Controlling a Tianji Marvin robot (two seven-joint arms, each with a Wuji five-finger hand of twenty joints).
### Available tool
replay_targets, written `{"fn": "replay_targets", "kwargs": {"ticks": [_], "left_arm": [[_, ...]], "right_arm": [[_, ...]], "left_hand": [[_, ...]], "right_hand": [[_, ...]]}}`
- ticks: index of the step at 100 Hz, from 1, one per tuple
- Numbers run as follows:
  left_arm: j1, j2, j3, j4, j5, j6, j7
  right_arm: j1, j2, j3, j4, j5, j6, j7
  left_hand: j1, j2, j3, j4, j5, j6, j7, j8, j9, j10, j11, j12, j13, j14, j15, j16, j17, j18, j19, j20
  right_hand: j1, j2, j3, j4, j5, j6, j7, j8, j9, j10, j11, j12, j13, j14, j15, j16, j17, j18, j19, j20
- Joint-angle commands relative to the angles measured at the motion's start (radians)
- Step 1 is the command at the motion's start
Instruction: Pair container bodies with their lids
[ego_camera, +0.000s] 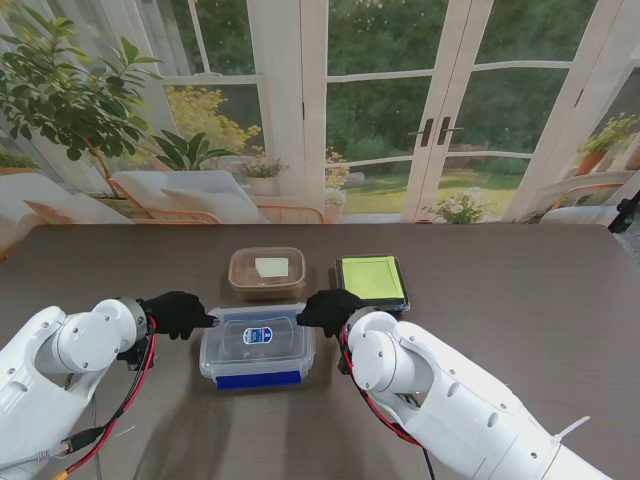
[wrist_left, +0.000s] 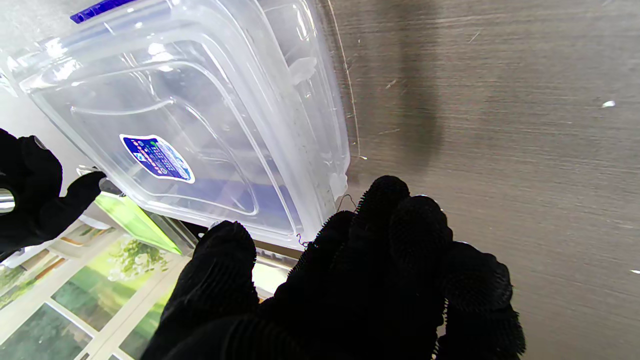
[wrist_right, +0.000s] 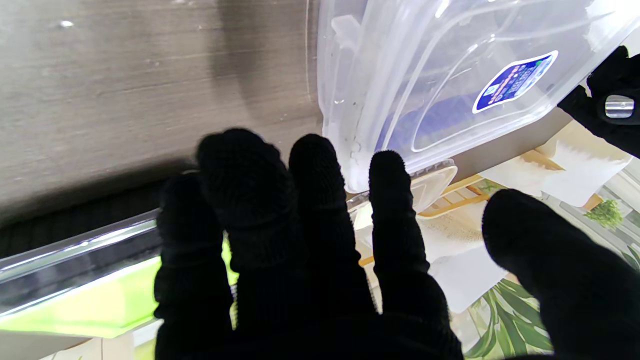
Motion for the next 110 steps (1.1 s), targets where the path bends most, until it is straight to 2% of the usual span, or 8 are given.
{"fn": "replay_targets", "kwargs": {"ticks": [1, 72, 94, 110], "left_arm": [[-0.001, -0.006, 0.006, 0.008, -0.005, 0.002, -0.017], [-0.002, -0.003, 0.009, 0.009, -0.002, 0.021, -0.035], [0.003, 0.000, -0.012, 0.010, 0.017, 0.016, -0.042], [-0.008, -0.004, -0.017, 0.035, 0.025, 0.005, -0.020]], "right_arm": [[0.001, -0.009, -0.008, 0.011, 0.002, 0.005, 0.014], [0.069, -0.040, -0.065, 0.084, 0.036, 0.022, 0.000], [0.038, -0.030, -0.022, 0.052, 0.021, 0.010, -0.013], [0.014, -0.013, 0.008, 0.018, -0.015, 0.000, -0.006]], "left_hand": [[0.005, 0.051, -0.011, 0.015, -0.001, -0.023, -0.004, -0.009, -0.004, 0.031, 0.013, -0.003, -0.003, 0.020, 0.005, 0.014, -0.029, -0.064, -0.007, -0.002], [0.003, 0.054, -0.011, 0.015, -0.001, -0.022, -0.004, -0.007, -0.006, 0.028, 0.008, -0.007, -0.006, 0.022, -0.004, 0.011, -0.034, -0.064, -0.011, -0.006], [0.004, 0.052, -0.011, 0.016, -0.009, -0.029, -0.009, -0.008, -0.019, 0.030, -0.024, -0.034, -0.024, 0.029, -0.052, -0.010, -0.048, -0.065, -0.025, -0.015], [0.004, 0.051, -0.011, 0.016, -0.023, -0.039, -0.016, -0.008, -0.036, 0.028, -0.062, -0.082, -0.048, 0.033, -0.120, -0.042, -0.078, -0.068, -0.062, -0.051]], "right_hand": [[-0.025, 0.003, -0.021, 0.004, -0.020, 0.020, -0.023, -0.016, 0.017, -0.007, -0.012, -0.010, 0.051, 0.010, 0.005, 0.004, 0.194, 0.032, 0.029, -0.017], [-0.023, 0.008, -0.026, 0.005, -0.108, 0.014, -0.067, -0.027, 0.002, -0.009, -0.018, -0.012, 0.051, 0.009, 0.002, 0.004, 0.190, 0.029, 0.028, -0.018], [-0.024, 0.000, -0.025, 0.004, -0.137, 0.006, -0.083, -0.032, -0.011, -0.008, -0.034, -0.021, 0.046, 0.012, 0.000, 0.004, 0.184, 0.029, 0.027, -0.018], [-0.028, -0.001, -0.026, 0.002, -0.133, 0.012, -0.080, -0.030, -0.012, -0.008, -0.052, -0.036, 0.039, 0.012, -0.002, 0.004, 0.181, 0.028, 0.026, -0.017]]}}
